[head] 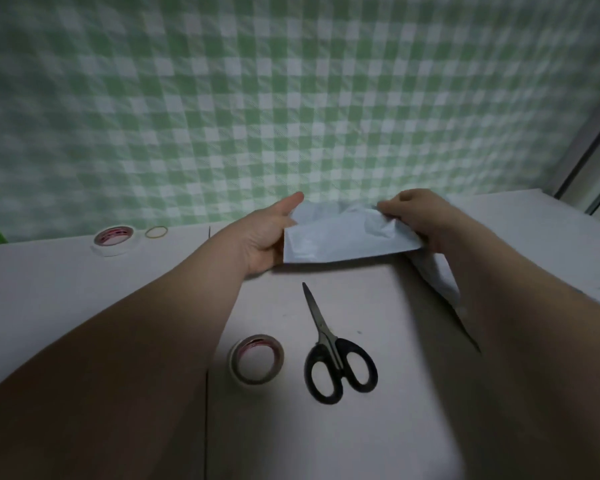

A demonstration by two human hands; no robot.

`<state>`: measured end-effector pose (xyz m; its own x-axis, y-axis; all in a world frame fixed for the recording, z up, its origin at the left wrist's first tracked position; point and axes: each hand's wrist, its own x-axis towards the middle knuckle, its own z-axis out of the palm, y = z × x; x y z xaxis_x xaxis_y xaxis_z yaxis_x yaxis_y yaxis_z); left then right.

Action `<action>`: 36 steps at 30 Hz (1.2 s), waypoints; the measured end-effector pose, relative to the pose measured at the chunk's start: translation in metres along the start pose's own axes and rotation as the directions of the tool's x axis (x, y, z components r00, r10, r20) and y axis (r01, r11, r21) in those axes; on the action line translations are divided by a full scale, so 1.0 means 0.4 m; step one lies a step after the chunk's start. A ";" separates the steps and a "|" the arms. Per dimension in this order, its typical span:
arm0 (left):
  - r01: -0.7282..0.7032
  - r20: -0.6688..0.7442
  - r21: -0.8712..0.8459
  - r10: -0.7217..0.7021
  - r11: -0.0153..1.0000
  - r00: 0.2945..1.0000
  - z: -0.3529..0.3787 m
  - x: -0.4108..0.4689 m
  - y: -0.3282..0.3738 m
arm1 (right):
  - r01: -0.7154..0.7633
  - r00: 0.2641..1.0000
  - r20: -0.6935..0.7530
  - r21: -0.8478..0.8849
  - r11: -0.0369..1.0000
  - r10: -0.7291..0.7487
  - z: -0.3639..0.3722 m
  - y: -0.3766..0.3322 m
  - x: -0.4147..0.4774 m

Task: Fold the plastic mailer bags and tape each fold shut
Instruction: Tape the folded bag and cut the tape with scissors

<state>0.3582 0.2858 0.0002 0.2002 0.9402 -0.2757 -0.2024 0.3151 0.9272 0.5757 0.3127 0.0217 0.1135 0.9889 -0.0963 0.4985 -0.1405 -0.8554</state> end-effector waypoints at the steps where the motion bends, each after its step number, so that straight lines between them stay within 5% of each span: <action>1: 0.008 -0.016 0.035 -0.008 0.999 1.000 -0.004 0.008 -0.004 | 0.019 1.000 -0.018 -0.289 0.957 -0.026 -0.005 -0.008 0.010; 3: 0.041 -0.027 0.051 -0.040 0.998 0.999 -0.008 0.021 -0.003 | 0.008 0.999 -0.026 -0.712 0.702 -0.037 -0.005 -0.029 0.017; 5: 0.046 -0.043 0.124 -0.041 0.991 0.998 0.001 0.021 0.002 | -0.011 0.999 -0.033 -0.828 0.561 -0.029 0.002 -0.037 0.013; 8: 0.004 -0.072 0.430 0.029 0.903 0.997 0.020 0.016 -0.003 | -0.072 0.994 -0.103 -0.817 0.573 -0.022 0.027 -0.041 -0.016; 11: -0.015 -0.093 0.606 0.090 0.796 0.992 0.026 0.014 -0.005 | -0.027 0.958 -0.172 -0.851 0.524 -0.231 0.060 -0.032 -0.042; 14: -0.008 -0.072 0.555 0.058 0.832 0.996 0.029 0.012 -0.003 | 0.215 0.896 -0.058 -0.811 0.545 -0.441 0.112 -0.002 -0.045; 16: -0.003 -0.056 0.492 0.035 0.870 0.998 0.035 0.015 -0.009 | 0.296 0.912 0.055 -0.774 0.559 -0.406 0.141 0.027 -0.030; 19: -0.026 -0.024 0.457 0.042 0.889 0.999 0.050 0.030 -0.018 | 0.256 0.954 0.113 -0.791 0.555 -0.278 0.157 0.071 -0.018; 29: -0.054 -0.019 0.501 0.073 0.864 0.997 0.071 0.050 -0.017 | 0.221 0.965 0.091 -0.788 0.575 -0.246 0.142 0.104 -0.011; 32: -0.066 -0.081 0.708 0.174 0.703 0.981 0.065 0.047 -0.025 | 0.214 0.968 0.092 -0.790 0.574 -0.234 0.136 0.102 -0.015; 36: 0.084 -0.124 0.975 0.190 0.205 0.974 0.062 0.018 -0.021 | 0.192 0.972 0.077 -0.808 0.557 -0.223 0.151 0.093 -0.038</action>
<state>0.3852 0.2864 -0.0034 0.0379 0.9916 -0.1235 0.9101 0.0168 0.4139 0.5407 0.2954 -0.0393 -0.0669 0.9961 0.0581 0.9940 0.0716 -0.0832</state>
